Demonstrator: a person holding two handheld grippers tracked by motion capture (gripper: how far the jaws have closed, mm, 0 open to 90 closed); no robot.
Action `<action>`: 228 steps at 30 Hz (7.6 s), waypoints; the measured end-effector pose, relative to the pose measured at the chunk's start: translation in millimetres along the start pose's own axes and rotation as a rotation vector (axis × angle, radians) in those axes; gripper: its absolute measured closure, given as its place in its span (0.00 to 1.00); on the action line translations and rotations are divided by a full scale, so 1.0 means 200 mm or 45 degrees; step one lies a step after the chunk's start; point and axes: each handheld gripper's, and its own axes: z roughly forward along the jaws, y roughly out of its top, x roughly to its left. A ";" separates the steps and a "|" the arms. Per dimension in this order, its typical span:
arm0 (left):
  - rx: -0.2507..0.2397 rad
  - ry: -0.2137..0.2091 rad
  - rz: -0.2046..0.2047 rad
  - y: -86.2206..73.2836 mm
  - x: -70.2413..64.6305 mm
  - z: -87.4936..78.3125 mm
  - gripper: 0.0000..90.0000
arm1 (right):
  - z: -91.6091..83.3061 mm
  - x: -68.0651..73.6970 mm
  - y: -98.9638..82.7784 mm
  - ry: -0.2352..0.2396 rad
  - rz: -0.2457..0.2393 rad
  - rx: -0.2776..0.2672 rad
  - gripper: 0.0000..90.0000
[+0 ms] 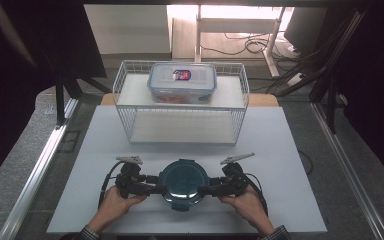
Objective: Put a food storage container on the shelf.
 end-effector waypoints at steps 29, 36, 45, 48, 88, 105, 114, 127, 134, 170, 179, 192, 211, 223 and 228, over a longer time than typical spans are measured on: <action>-0.033 -0.054 -0.032 -0.04 0.00 -0.06 0.54 | -0.05 0.08 -0.05 -0.028 -0.071 -0.047 0.48; -0.108 -0.040 -0.094 -0.09 -0.04 -0.08 0.58 | -0.08 0.07 -0.06 0.021 0.066 -0.085 0.58; -0.164 -0.034 -0.152 -0.10 -0.08 -0.09 0.64 | -0.10 0.09 -0.08 0.022 0.131 -0.107 0.62; -0.178 -0.011 -0.129 -0.08 -0.10 -0.09 0.65 | -0.11 0.10 -0.08 0.002 0.115 -0.121 0.63; -0.333 0.045 0.062 0.44 -0.24 -0.32 0.65 | -0.45 0.20 0.44 -0.086 -0.126 -0.377 0.63; -0.374 0.109 0.056 0.68 -0.28 -0.42 0.65 | -0.55 0.32 0.73 -0.229 -0.256 -0.432 0.79; -0.348 -0.062 -0.152 0.52 0.01 -0.24 0.65 | -0.36 0.12 0.68 -0.180 -0.109 -0.348 0.81; -0.371 -0.055 -0.062 0.57 -0.10 -0.30 0.65 | -0.45 0.19 0.68 -0.180 -0.174 -0.389 0.81; -0.391 -0.047 -0.028 0.63 -0.15 -0.36 0.65 | -0.51 0.24 0.73 -0.179 -0.207 -0.421 0.81; -0.496 -0.084 -0.050 1.09 -0.18 -0.69 0.65 | -0.72 0.39 1.26 -0.196 -0.252 -0.535 0.82; -0.503 -0.087 -0.070 1.27 -0.12 -0.73 0.65 | -0.74 0.34 1.44 -0.207 -0.238 -0.565 0.82; -0.521 -0.048 -0.132 1.40 0.01 -0.73 0.65 | -0.68 0.21 1.62 -0.213 -0.203 -0.581 0.81; -0.500 0.067 -0.170 1.48 0.04 -0.65 0.68 | -0.54 0.12 1.70 -0.331 -0.196 -0.511 0.92; -0.520 0.222 -0.117 1.47 -0.03 -0.64 0.70 | -0.63 0.17 1.57 -0.430 -0.251 -0.604 0.90; -0.563 0.292 -0.081 1.44 -0.08 -0.66 0.69 | -0.69 0.26 1.40 -0.415 -0.285 -0.588 0.99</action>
